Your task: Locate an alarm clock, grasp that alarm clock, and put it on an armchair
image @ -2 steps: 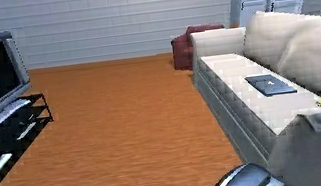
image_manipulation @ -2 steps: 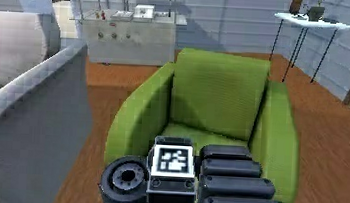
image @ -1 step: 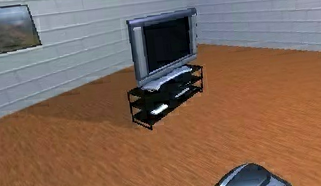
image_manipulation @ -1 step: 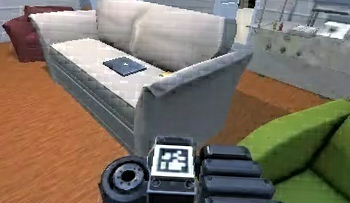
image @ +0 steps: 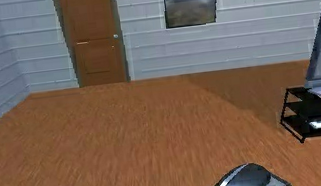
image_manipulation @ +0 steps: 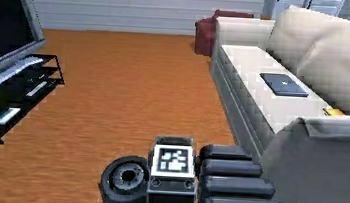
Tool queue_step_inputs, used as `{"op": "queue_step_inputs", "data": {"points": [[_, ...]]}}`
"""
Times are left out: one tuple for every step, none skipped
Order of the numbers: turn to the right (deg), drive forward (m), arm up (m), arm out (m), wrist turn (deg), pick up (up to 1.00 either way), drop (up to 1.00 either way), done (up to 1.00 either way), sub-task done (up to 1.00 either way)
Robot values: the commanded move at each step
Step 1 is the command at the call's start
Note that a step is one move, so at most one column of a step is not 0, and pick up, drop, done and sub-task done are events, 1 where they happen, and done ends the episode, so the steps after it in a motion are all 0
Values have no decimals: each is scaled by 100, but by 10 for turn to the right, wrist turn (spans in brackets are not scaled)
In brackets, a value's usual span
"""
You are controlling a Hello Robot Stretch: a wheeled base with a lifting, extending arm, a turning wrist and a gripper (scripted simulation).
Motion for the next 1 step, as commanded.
{"op": "queue_step_inputs", "data": {"points": [[-450,0,0,0,0,0,0,0,0]]}}
